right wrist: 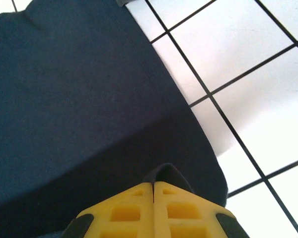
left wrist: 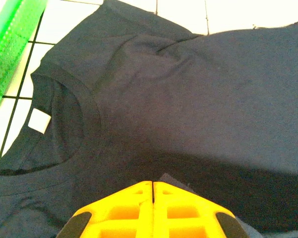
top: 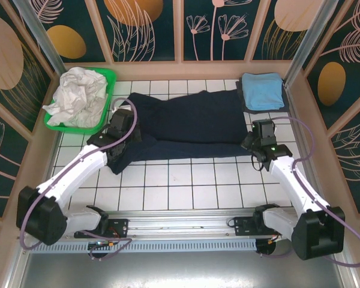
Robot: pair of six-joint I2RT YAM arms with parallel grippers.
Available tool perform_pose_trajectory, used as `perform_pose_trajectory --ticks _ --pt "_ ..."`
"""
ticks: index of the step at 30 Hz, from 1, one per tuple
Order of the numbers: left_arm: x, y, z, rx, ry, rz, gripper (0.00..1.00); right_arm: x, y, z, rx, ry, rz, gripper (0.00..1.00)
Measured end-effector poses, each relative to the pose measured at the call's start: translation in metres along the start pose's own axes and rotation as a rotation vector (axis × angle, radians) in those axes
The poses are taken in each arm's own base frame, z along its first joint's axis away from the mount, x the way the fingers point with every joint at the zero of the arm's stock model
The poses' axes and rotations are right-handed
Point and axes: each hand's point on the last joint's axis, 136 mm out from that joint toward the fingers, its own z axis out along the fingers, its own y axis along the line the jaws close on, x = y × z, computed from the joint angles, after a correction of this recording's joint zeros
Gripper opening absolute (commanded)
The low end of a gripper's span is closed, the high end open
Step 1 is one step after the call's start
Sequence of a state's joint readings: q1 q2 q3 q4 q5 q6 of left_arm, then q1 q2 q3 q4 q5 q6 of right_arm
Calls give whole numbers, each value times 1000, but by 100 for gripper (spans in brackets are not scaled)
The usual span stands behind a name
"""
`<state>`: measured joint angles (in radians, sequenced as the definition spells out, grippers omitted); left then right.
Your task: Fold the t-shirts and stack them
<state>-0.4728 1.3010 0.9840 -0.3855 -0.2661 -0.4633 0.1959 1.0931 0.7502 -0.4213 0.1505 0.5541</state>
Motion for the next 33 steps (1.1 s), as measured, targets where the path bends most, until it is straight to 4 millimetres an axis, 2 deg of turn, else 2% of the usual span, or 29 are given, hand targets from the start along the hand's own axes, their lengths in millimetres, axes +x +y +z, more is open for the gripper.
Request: perform_pose_trajectory --ticks 4,7,14,19,25,26,27,30,31,33 --pt "9 -2 40 -66 77 100 0 1 5 22 11 37 -29 0" --pt "7 -3 59 -107 95 169 0 -5 10 34 8 38 -46 0" --pt "-14 -5 87 -193 69 261 0 -28 16 67 2 22 -61 0" --pt "-10 0 106 -248 85 299 0 -26 5 92 22 51 -51 0" --pt "-13 -3 122 -262 92 312 0 -23 -5 113 31 78 -37 0" --pt "-14 -3 125 -263 92 312 4 -22 -7 116 34 82 -36 0" --pt "-16 -3 127 -265 92 311 21 -21 -8 118 35 86 -36 0" --pt "-21 -3 135 -269 90 302 39 -19 -8 125 35 101 -38 1" --pt "-24 -2 138 -270 88 296 42 -19 -8 128 33 106 -38 4" --pt "-25 0 140 -274 90 289 42 -21 -6 131 30 109 -46 0"
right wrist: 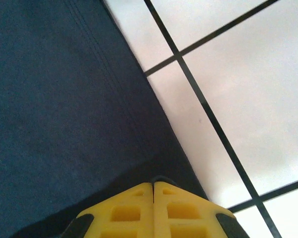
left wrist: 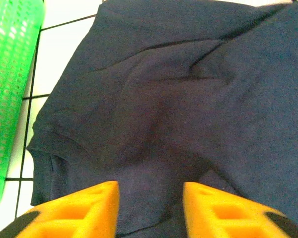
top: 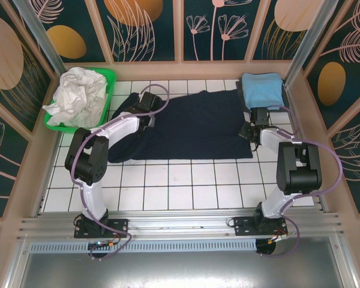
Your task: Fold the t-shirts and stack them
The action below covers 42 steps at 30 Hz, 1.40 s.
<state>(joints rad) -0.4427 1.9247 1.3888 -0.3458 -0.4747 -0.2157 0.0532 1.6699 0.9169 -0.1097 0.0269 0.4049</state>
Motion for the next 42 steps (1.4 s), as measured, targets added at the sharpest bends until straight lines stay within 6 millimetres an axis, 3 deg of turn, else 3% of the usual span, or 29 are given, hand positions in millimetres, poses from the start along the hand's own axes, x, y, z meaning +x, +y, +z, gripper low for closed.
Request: perform_pose_trajectory --ticks 3,6,10,15,16,20,22,24,28,34,38,42 --pt "1 5 1 -1 7 -16 43 -8 5 -1 -9 -11 -10 0" --pt "8 8 -5 30 14 -31 51 -14 8 -4 -18 -25 -14 0" --pt "7 5 -10 80 15 -40 50 -14 13 -7 -43 -19 -14 0" --pt "8 -14 11 115 45 -30 47 -11 15 -7 -58 -9 -14 0" --pt "15 -17 18 119 66 -22 43 -10 14 -7 -59 -6 -14 0" --pt "42 -25 39 113 142 -3 7 -7 14 -8 -61 2 -14 0" --pt "48 -25 42 107 165 1 0 -7 14 -9 -63 0 -14 0" --pt "46 -23 38 107 159 -3 0 -5 14 -13 -67 -2 -14 0" --pt "42 -10 12 110 124 -43 0 -2 13 -27 -85 -13 -14 0" --pt "35 25 -64 148 -8 -154 0 19 16 -61 -118 -24 -22 0" --pt "51 39 -99 181 -53 -208 0 36 19 -91 -140 -33 -18 0" --pt "76 33 -121 245 -36 -214 0 46 13 -122 -151 -71 16 0"
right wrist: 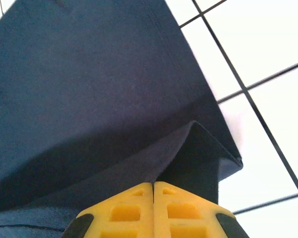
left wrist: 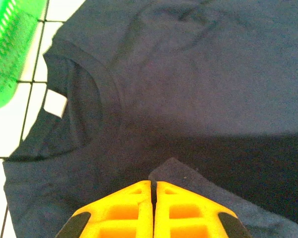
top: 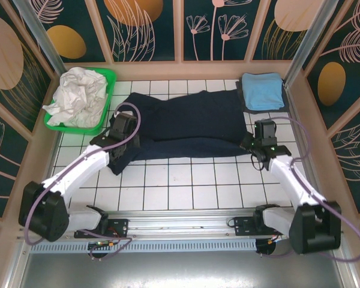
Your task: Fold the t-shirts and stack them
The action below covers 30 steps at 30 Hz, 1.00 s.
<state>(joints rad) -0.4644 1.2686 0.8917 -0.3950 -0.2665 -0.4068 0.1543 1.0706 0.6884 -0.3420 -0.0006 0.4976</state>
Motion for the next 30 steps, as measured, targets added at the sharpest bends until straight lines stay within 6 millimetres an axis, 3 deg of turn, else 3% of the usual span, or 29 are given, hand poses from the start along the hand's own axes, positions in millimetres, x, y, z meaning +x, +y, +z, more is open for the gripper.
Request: perform_pose_trajectory --ticks 5,9,14,30 --pt "33 -5 -6 53 62 2 0 16 -4 -22 -26 -22 35 0" --pt "59 -1 13 22 151 19 0 29 -16 -13 15 12 41 0" --pt "78 7 38 -60 235 53 0 32 -28 6 87 37 26 0" --pt "21 -6 82 -181 165 138 0 15 -48 63 143 52 16 0"
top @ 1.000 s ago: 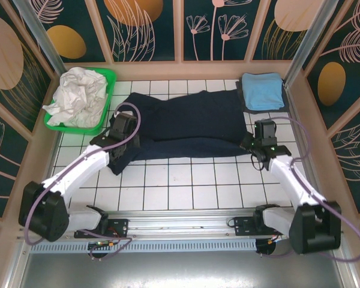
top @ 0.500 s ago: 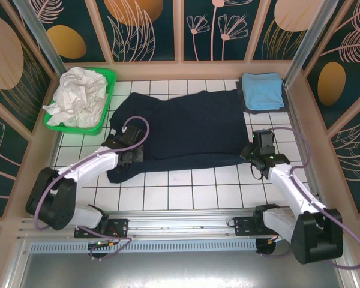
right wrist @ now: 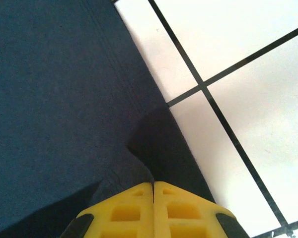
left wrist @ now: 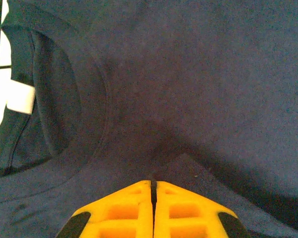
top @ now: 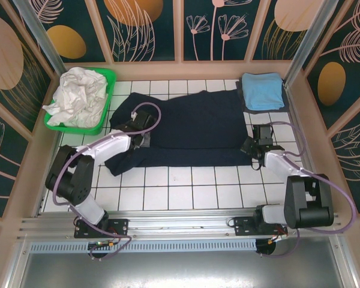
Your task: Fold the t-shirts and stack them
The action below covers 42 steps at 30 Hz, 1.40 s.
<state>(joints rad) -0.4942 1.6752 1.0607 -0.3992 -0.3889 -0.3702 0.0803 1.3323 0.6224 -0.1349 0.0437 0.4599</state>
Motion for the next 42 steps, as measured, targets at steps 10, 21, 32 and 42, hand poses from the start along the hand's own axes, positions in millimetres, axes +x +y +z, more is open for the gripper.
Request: perform_pose_trajectory --ticks 10,21,32,42 --pt "-17 4 6 -69 -33 26 0 -13 1 6 -17 -19 7 0" --pt "-14 -1 28 -101 0 64 1 -24 13 34 -43 16 -20 0" --pt "-12 10 32 -177 9 60 88 -36 5 35 53 22 -42 26" --pt "6 55 22 -219 18 -60 98 -11 36 6 -40 -12 -90 22"
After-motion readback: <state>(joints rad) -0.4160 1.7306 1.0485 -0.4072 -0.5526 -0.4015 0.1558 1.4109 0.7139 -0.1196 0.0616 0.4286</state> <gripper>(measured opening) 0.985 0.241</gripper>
